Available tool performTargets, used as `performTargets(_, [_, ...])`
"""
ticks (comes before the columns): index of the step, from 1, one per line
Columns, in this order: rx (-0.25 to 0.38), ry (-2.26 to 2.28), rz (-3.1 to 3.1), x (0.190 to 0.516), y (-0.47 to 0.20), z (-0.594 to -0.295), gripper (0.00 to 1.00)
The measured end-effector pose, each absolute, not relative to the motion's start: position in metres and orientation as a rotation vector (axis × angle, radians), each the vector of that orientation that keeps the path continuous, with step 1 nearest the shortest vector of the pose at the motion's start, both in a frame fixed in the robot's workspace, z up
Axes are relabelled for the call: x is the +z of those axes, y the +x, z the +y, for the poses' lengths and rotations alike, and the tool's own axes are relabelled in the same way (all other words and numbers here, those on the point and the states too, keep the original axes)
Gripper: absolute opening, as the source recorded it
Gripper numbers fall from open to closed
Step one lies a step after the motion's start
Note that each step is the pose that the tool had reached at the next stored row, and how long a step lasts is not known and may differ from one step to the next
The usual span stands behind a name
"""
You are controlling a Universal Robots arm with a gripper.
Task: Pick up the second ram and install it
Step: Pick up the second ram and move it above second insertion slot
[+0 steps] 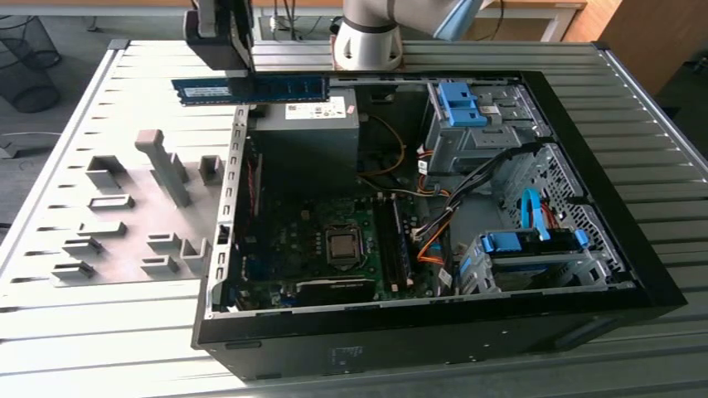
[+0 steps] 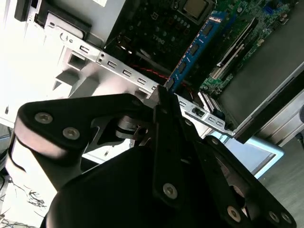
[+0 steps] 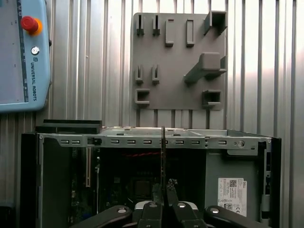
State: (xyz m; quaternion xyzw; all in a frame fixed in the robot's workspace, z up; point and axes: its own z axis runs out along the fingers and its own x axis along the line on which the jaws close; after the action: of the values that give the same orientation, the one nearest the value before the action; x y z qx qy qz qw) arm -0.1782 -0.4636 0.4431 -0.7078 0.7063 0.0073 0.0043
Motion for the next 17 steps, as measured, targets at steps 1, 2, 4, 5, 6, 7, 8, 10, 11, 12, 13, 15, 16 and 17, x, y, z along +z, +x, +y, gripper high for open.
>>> performTargets(1, [0.023, -2.218, 2.213, 0.443, -0.176, -0.464, 0.14])
performTargets(2, [0.023, -2.218, 2.213, 0.443, -0.173, -0.464, 0.14])
performTargets(4, [0.023, -2.218, 2.213, 0.443, -0.168, -0.464, 0.14])
performTargets(5, [0.023, -2.218, 2.213, 0.443, -0.166, -0.463, 0.14])
performTargets(6, [0.023, -2.218, 2.213, 0.443, -0.163, -0.463, 0.14])
performTargets(7, [0.023, -2.218, 2.213, 0.443, -0.161, -0.463, 0.14])
performTargets(8, [0.023, -2.218, 2.213, 0.443, -0.158, -0.463, 0.14])
performTargets(10, [0.023, -2.218, 2.213, 0.443, -0.153, -0.463, 0.14])
performTargets(11, [0.023, -2.218, 2.213, 0.443, -0.151, -0.463, 0.14])
performTargets(12, [0.023, -2.218, 2.213, 0.443, -0.149, -0.463, 0.14])
performTargets(13, [0.023, -2.218, 2.213, 0.443, -0.147, -0.463, 0.14])
performTargets(15, [0.023, -2.218, 2.213, 0.443, -0.142, -0.463, 0.14])
performTargets(16, [0.023, -2.218, 2.213, 0.443, -0.140, -0.463, 0.14])
performTargets(17, [0.023, -2.218, 2.213, 0.443, -0.138, -0.463, 0.14])
